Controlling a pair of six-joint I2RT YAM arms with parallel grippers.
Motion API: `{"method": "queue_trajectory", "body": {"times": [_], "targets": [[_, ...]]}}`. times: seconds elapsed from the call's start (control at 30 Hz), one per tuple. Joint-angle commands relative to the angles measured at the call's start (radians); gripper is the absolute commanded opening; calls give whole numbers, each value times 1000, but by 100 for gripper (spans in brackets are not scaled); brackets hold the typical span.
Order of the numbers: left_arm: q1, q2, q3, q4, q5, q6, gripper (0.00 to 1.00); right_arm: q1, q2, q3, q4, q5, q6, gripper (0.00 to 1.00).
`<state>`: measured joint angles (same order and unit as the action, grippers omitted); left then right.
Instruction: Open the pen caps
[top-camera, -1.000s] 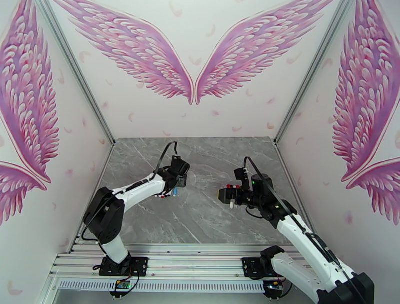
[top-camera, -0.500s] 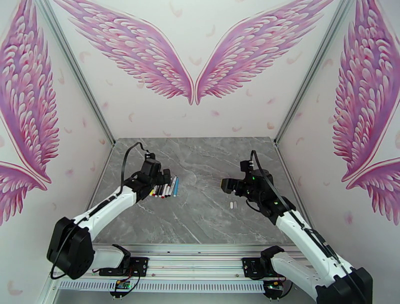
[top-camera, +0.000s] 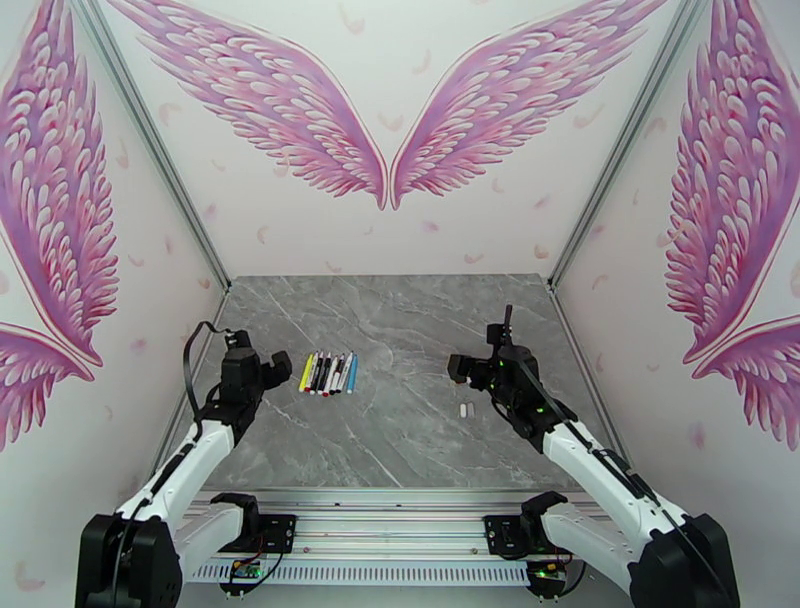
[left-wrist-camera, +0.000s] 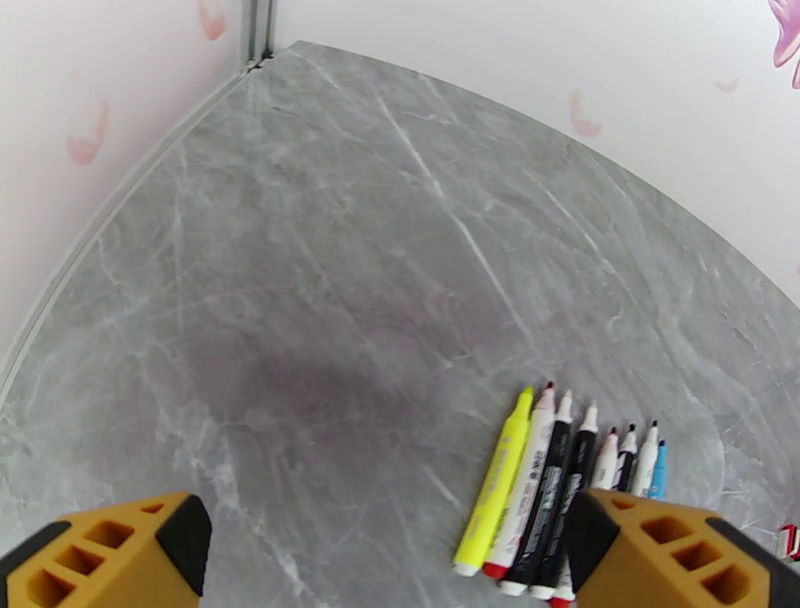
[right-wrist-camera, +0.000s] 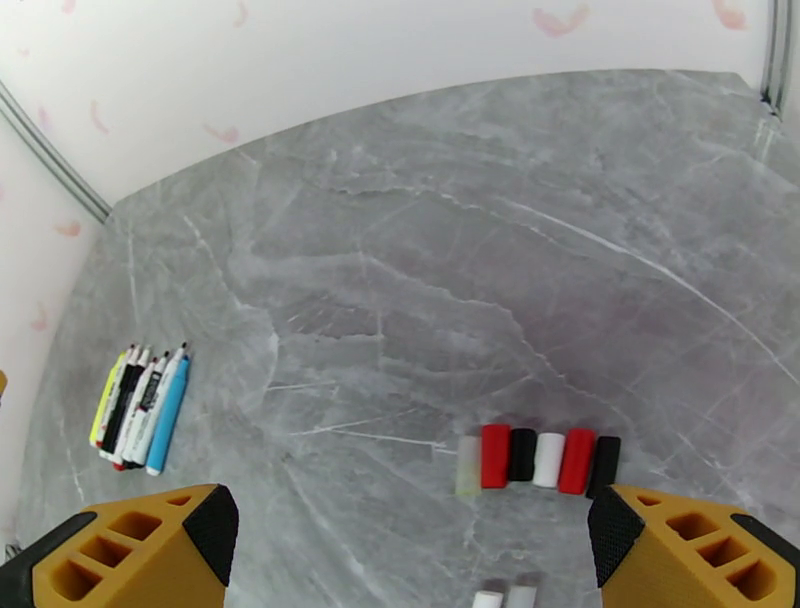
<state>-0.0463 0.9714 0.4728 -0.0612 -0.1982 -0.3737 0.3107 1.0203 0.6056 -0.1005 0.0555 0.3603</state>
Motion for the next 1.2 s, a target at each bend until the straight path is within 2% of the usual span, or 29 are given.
{"method": "queue_trajectory", "body": {"times": [0.0,0.13,0.3,0.43,0.53,0.6,0.7,1.03,1.17], "targets": [[19,-72,-43,110,-35,97,99,7,-20,-23,56,103,-63,99],[47,-80,-57,114,-43,147,99,5,-23,-38,64,169,-117,99],[54,-74,-142,265,-61,284,99,-4,-44,-63,97,226,-192,99],[58,-52,-191,365,-20,344,99,-18,-57,-89,134,230,-226,99],[56,16,-238,533,16,361,99,-33,-55,-114,187,228,-249,99],[51,73,-213,548,27,381,99,-44,-52,-120,207,225,-257,99],[40,148,-212,673,60,394,99,-60,-46,-132,233,215,-262,99],[23,328,-152,817,112,434,99,-109,-23,-167,297,175,-297,99],[20,449,-169,973,141,431,99,-123,2,-169,322,160,-297,99]]}}
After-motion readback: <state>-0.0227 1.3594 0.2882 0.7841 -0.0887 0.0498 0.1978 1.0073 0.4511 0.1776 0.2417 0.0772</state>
